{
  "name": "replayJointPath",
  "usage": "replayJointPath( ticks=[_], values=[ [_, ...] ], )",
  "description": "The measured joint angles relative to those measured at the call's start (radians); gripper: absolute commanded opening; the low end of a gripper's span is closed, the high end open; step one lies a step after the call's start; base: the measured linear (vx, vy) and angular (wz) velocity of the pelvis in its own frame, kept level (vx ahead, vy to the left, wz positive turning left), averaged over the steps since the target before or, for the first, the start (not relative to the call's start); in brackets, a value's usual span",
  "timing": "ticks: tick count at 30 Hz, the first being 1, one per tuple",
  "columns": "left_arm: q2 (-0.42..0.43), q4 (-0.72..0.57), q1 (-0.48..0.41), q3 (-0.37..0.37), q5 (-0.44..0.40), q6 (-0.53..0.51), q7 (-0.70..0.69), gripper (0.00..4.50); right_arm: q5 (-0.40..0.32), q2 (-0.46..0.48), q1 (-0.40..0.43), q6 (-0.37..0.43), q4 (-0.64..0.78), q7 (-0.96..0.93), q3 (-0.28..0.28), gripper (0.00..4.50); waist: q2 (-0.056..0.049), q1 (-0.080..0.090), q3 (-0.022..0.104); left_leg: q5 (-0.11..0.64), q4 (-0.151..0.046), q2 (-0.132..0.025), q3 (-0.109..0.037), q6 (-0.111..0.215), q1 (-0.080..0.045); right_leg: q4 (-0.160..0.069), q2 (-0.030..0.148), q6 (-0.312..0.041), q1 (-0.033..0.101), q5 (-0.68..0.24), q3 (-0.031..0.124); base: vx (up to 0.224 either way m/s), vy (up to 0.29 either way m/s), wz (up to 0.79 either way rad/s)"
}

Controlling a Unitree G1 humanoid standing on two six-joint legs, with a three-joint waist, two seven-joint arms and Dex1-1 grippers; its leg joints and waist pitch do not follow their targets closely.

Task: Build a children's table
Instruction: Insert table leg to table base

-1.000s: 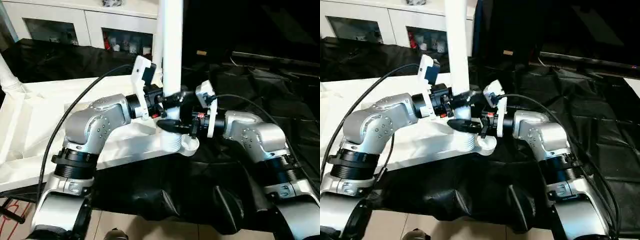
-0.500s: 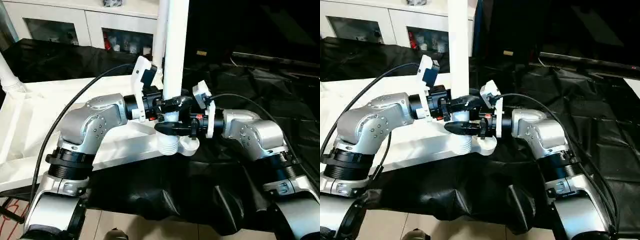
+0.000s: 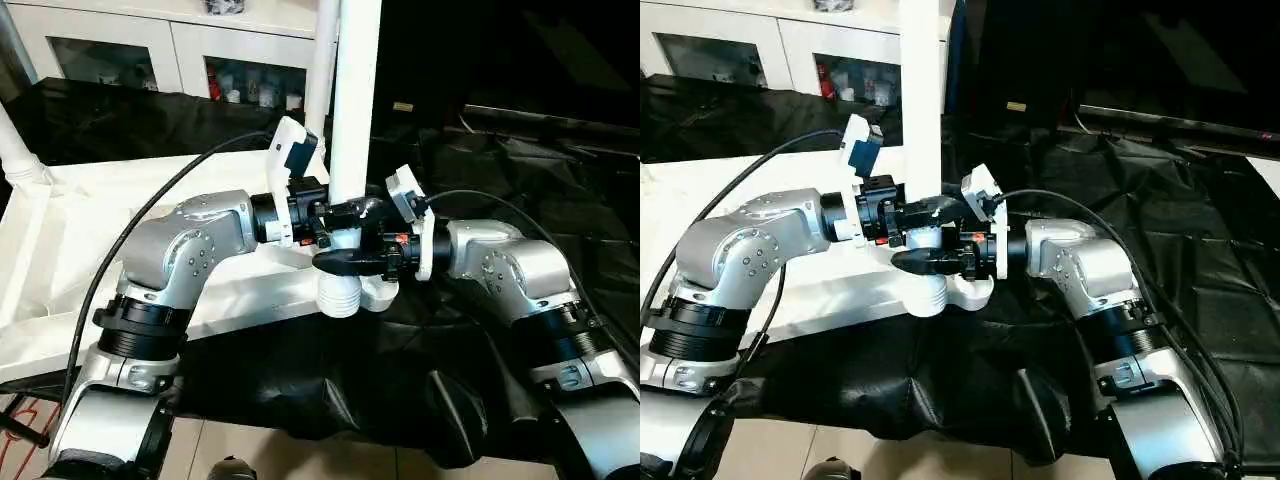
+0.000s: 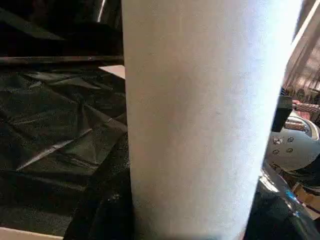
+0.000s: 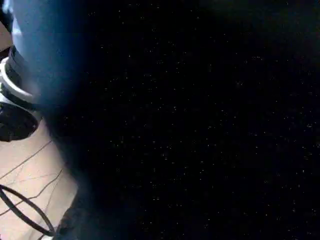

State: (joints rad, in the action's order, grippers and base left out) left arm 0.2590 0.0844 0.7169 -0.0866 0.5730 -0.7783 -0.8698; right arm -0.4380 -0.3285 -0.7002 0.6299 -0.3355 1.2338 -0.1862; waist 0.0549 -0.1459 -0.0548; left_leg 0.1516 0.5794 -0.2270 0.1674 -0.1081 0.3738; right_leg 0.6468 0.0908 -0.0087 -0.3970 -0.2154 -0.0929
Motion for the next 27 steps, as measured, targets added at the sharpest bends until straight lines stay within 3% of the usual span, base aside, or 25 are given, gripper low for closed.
replayJointPath(
  ticks=[1, 2, 3, 5, 9, 14, 21, 27],
  values=[
    [-0.001, 0.000, 0.000, 0.000, -0.001, 0.001, 0.001, 1.91, 0.000, -0.001, 0.000, 0.000, 0.000, 0.000, 0.000, 1.89, 0.000, 0.000, 0.000, 0.000, 0.000, 0.000, 0.000, 0.000, 0.000, 0.000, 0.000, 0.000, 0.000, 0.000, 0.000, 0.000, 0.000, 0.00],
    [-0.005, 0.002, 0.000, 0.000, -0.004, 0.005, 0.003, 2.47, 0.000, -0.002, 0.000, 0.000, 0.000, 0.000, 0.001, 1.88, 0.000, 0.000, 0.000, 0.000, 0.000, 0.000, 0.000, 0.000, 0.000, 0.000, 0.000, 0.000, 0.000, 0.000, 0.000, 0.000, 0.000, 0.00],
    [-0.012, 0.007, 0.000, 0.003, -0.005, 0.010, 0.005, 2.61, 0.000, -0.003, 0.000, -0.001, 0.000, -0.002, 0.003, 1.88, 0.000, -0.001, 0.000, 0.000, 0.000, 0.000, 0.000, 0.000, 0.000, 0.000, 0.000, 0.000, 0.000, 0.000, 0.000, 0.000, 0.000, 0.00],
    [-0.017, 0.009, 0.000, 0.011, -0.004, 0.009, 0.006, 2.61, 0.001, 0.000, 0.000, -0.003, -0.002, -0.010, 0.010, 1.88, 0.000, -0.001, 0.000, 0.000, 0.001, 0.000, 0.000, 0.000, 0.000, 0.000, 0.000, 0.000, 0.000, 0.001, 0.000, 0.000, 0.000, 0.00],
    [-0.041, 0.011, 0.000, 0.046, 0.014, 0.009, 0.032, 3.03, -0.001, 0.005, -0.002, -0.012, -0.004, -0.023, 0.030, 1.87, 0.000, -0.001, 0.000, 0.000, 0.001, 0.000, 0.000, 0.000, 0.000, 0.000, 0.000, 0.000, 0.000, 0.001, 0.000, 0.000, 0.000, 0.00],
    [-0.053, 0.020, 0.020, 0.113, 0.046, 0.019, 0.053, 2.89, 0.011, 0.017, -0.001, -0.011, -0.039, -0.037, 0.020, 1.87, 0.000, 0.000, 0.000, 0.000, 0.003, 0.000, 0.000, 0.000, 0.001, 0.000, 0.000, 0.000, 0.000, 0.002, 0.000, 0.000, 0.000, 0.00],
    [-0.059, 0.032, 0.031, 0.120, 0.050, 0.021, 0.058, 2.19, 0.010, 0.021, -0.002, -0.011, -0.037, -0.030, 0.019, 1.87, 0.000, -0.001, 0.000, 0.000, 0.006, 0.000, 0.000, 0.001, 0.001, 0.000, 0.000, 0.000, 0.000, 0.004, 0.001, 0.000, 0.000, 0.00],
    [-0.069, 0.034, 0.031, 0.127, 0.048, 0.023, 0.071, 1.88, 0.009, 0.021, -0.002, -0.011, -0.038, -0.027, 0.020, 1.87, 0.000, -0.001, 0.000, 0.000, 0.006, 0.000, 0.000, 0.001, 0.001, 0.000, 0.000, 0.000, 0.000, 0.005, 0.001, 0.000, 0.000, 0.00]
  ],
)
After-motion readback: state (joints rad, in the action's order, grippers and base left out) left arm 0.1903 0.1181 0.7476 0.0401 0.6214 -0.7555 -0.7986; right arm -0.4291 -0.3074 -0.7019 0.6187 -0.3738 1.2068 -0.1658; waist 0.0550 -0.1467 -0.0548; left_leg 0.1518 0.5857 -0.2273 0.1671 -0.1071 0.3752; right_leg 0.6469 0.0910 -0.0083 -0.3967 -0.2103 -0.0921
